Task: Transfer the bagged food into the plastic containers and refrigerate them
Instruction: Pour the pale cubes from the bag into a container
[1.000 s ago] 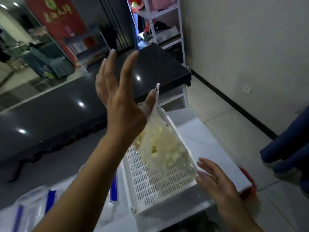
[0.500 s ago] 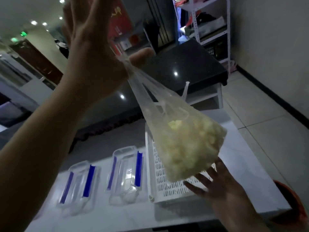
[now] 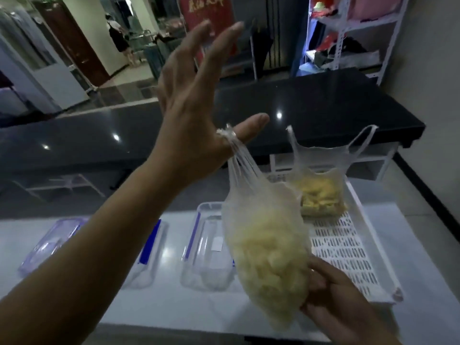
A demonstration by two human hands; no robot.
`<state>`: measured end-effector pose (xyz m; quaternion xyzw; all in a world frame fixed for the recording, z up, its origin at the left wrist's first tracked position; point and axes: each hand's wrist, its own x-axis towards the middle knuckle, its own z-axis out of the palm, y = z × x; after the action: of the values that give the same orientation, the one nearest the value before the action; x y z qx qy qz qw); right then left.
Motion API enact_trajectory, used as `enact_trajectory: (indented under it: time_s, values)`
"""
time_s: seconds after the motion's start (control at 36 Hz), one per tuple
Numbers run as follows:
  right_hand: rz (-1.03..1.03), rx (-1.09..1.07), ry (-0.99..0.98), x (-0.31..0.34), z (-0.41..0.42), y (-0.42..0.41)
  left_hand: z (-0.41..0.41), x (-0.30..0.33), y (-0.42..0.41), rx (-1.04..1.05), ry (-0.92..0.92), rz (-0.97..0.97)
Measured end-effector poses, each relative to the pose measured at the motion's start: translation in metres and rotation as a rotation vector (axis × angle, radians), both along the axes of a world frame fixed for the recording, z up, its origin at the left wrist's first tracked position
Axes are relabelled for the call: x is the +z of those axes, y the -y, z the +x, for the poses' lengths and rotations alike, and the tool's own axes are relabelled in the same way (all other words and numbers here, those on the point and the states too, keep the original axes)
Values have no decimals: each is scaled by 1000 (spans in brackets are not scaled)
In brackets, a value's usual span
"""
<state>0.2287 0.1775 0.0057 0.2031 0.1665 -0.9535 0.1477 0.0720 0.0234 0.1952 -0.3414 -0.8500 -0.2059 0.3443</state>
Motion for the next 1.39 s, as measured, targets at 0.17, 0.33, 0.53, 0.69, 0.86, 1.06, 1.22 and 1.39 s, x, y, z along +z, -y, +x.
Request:
enact_trajectory:
  time_s: [0.17, 0.33, 0.53, 0.69, 0.86, 1.06, 1.22, 1.39]
  values:
    - [263, 19, 79, -1, -22, 17, -14, -51, 62, 61, 126, 79]
    - [929, -111, 121, -8, -44, 4, -32, -124, 119, 123, 309, 220]
    - [1234, -222, 166, -7, -74, 23, -45, -206, 149, 183, 556, 512]
    - [1386, -293, 164, -13, -95, 41, -59, -261, 165, 219, 733, 472]
    - [1486, -312, 133, -16, -112, 48, -75, -289, 169, 220, 810, 428]
    - [1562, -278, 114, -18, -124, 43, -87, -307, 166, 202, 894, 372]
    - [1623, -302, 93, -22, -132, 35, -87, -318, 164, 197, 924, 407]
    - [1630, -290, 82, -26, -135, 33, -90, -331, 161, 206, 939, 427]
